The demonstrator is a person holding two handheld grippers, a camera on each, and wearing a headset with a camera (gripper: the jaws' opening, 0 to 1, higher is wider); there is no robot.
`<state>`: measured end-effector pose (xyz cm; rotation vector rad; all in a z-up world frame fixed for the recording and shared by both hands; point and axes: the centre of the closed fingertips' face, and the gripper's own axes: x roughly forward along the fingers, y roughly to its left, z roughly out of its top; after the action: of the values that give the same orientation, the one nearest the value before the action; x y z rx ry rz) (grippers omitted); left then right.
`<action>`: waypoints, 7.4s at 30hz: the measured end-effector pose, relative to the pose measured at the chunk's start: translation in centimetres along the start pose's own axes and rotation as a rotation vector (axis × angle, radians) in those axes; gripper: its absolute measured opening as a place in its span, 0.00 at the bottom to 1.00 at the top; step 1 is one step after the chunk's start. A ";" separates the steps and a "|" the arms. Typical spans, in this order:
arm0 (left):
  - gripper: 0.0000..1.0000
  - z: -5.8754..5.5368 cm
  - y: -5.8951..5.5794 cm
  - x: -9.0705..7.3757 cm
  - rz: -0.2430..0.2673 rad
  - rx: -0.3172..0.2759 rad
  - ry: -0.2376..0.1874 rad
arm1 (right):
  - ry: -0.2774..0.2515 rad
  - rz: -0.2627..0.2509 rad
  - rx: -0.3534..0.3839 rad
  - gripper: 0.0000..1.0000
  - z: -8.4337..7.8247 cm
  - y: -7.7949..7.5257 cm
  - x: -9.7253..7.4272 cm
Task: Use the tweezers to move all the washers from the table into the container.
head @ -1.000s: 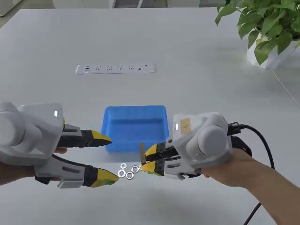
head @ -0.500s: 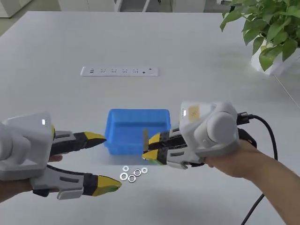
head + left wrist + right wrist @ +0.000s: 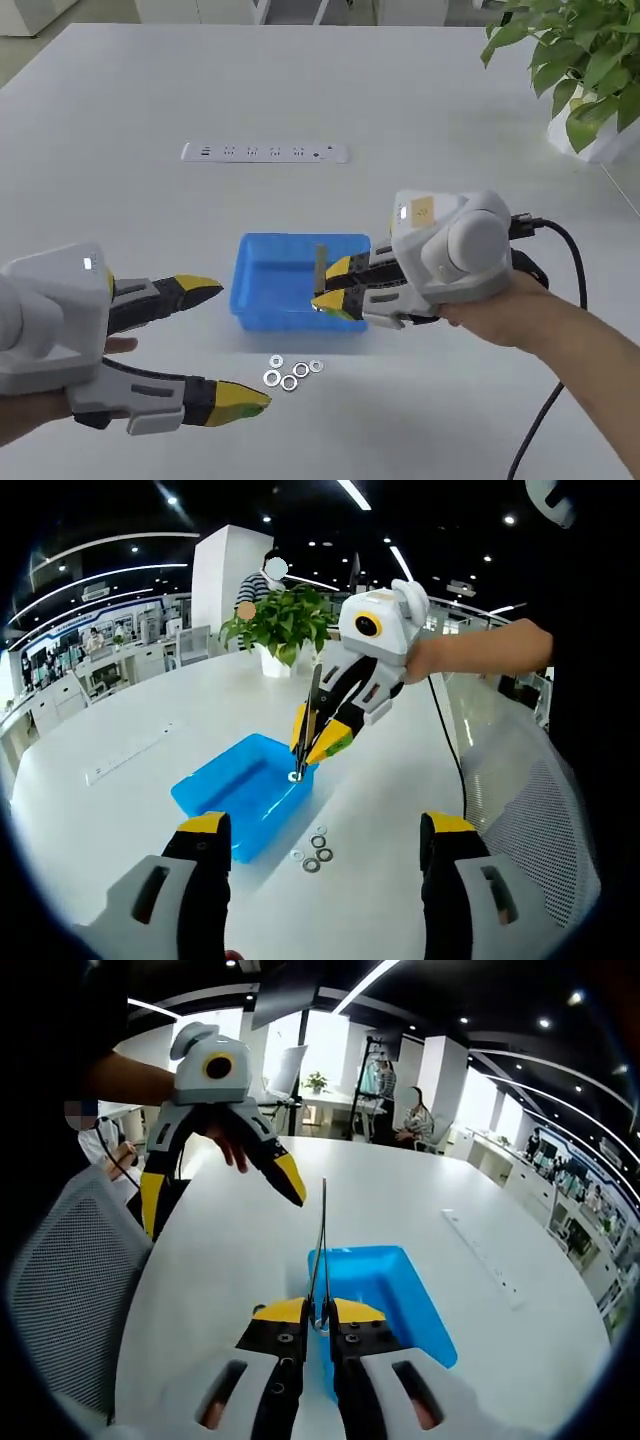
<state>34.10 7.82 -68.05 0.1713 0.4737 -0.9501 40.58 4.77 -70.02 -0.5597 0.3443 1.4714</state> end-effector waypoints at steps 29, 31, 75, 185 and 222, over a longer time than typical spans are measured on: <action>0.81 -0.2 1.5 0.0 0.013 -0.005 0.015 | 0.017 -0.006 0.055 0.09 -3.2 -2.7 3.4; 0.81 -0.1 1.7 0.1 0.012 -0.003 0.017 | 0.022 -0.007 0.055 0.09 -3.5 -2.9 3.6; 0.38 4.3 6.2 6.0 -0.056 0.146 -0.009 | 0.046 -0.007 0.090 0.10 -6.0 -3.9 4.5; 0.05 7.2 -0.1 5.0 -0.242 0.319 0.003 | 0.049 -0.120 0.238 0.76 -5.1 2.1 -4.6; 0.05 2.5 -1.3 6.1 -0.279 0.268 0.025 | 0.053 -0.091 0.306 0.97 -6.1 4.8 -3.1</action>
<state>36.81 1.71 -68.60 0.3666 0.3981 -1.2859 36.33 -1.12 -74.11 -0.3635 0.5677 1.2876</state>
